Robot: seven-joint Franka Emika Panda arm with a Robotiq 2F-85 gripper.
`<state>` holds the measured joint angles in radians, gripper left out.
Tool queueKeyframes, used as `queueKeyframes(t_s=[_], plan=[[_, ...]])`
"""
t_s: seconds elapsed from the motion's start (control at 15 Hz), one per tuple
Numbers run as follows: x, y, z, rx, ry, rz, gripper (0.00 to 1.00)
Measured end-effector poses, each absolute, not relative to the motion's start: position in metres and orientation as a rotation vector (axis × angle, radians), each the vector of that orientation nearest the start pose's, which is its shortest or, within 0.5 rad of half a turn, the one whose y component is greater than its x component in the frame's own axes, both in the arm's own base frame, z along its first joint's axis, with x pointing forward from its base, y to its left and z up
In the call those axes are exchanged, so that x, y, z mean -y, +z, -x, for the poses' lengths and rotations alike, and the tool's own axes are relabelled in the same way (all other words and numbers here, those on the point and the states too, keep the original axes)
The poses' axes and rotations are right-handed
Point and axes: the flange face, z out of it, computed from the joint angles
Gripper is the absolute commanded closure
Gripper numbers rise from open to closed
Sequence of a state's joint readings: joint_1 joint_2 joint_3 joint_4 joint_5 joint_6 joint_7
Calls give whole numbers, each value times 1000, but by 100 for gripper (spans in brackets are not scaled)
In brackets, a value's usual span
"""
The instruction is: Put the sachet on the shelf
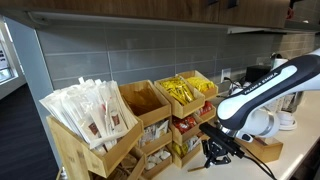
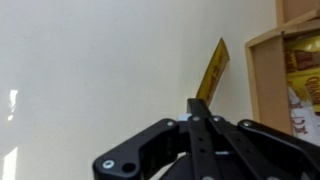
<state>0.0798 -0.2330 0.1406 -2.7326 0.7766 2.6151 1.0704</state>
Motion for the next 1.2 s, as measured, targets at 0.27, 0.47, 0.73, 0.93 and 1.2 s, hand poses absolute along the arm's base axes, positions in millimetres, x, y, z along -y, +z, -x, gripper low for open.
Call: queueKeyframes(t_s=[0.27, 0.47, 0.73, 0.93, 1.2], plan=[[-70, 327, -394, -1841, 132, 1985, 100], [-70, 344, -394, -1812, 83, 1962, 100], [-72, 359, -395, -1774, 19, 1927, 100], [-73, 367, -397, -1761, -66, 1885, 100], [-76, 371, -398, -1755, -176, 1851, 100]])
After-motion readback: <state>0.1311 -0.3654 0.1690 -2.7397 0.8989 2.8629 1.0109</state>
